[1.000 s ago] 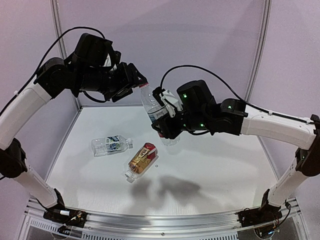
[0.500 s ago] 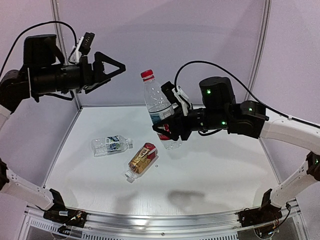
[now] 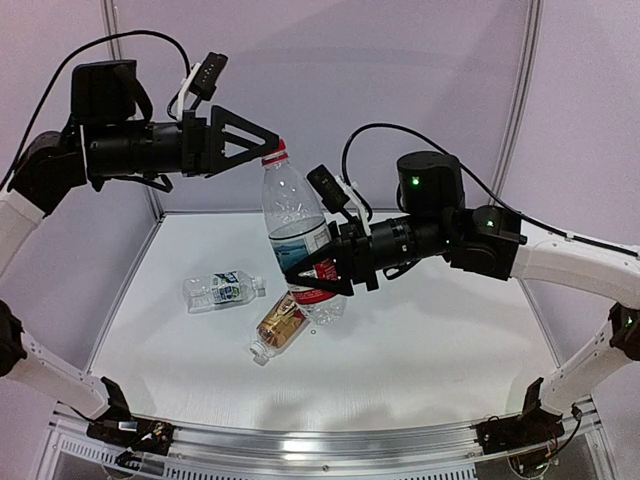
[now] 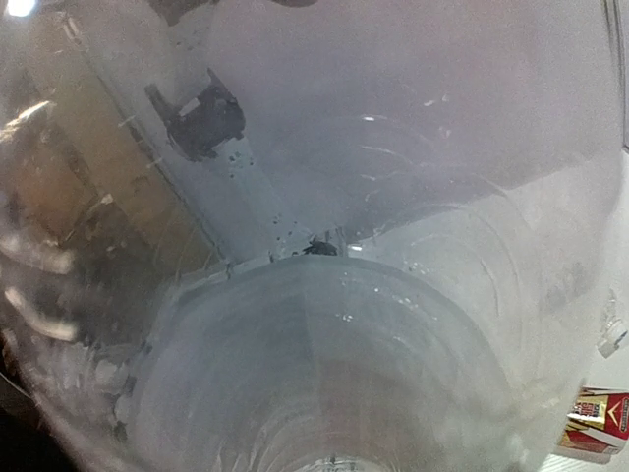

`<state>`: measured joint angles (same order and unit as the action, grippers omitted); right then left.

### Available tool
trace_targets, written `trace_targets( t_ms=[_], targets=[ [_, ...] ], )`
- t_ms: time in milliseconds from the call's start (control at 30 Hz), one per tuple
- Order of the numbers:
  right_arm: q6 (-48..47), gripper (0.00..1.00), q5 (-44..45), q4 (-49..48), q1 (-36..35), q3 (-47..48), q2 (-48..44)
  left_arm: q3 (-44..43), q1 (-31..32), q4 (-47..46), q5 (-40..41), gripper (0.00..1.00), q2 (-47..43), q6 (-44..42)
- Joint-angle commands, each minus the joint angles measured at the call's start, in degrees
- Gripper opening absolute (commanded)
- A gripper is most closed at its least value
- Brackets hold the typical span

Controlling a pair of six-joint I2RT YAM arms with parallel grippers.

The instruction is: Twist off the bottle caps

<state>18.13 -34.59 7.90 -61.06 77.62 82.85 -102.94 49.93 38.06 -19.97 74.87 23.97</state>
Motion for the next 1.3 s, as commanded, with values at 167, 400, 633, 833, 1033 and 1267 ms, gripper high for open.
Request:
trace_targets(
  t_ms=[167,400,633,833,1033,1267],
  targets=[
    [1.93,0.52,-4.07,-1.44,-0.06,1.39,1.56,-2.41,0.46,-1.23,-3.67,0.72,2.06,-0.83],
    [1.69,0.52,-3.75,-0.23,-0.03,2.46,2.14,-2.49,0.9,1.4,-0.13,0.31,2.46,-0.65],
    [-1.56,0.54,5.75,7.06,-0.03,7.22,3.24,-1.41,1.13,4.59,4.01,0.29,3.02,1.53],
    [-7.35,0.55,35.21,18.84,-0.03,13.01,6.49,-7.66,-0.94,22.1,24.04,0.29,7.25,15.32],
    [-8.17,0.54,50.03,29.71,-0.14,21.48,13.23,-6.85,-2.13,24.51,26.56,0.27,11.26,27.62],
    [-8.15,0.53,49.67,30.45,-1.42,20.33,15.3,-7.79,-3.55,22.23,25.21,0.28,12.88,33.91]
  ],
)
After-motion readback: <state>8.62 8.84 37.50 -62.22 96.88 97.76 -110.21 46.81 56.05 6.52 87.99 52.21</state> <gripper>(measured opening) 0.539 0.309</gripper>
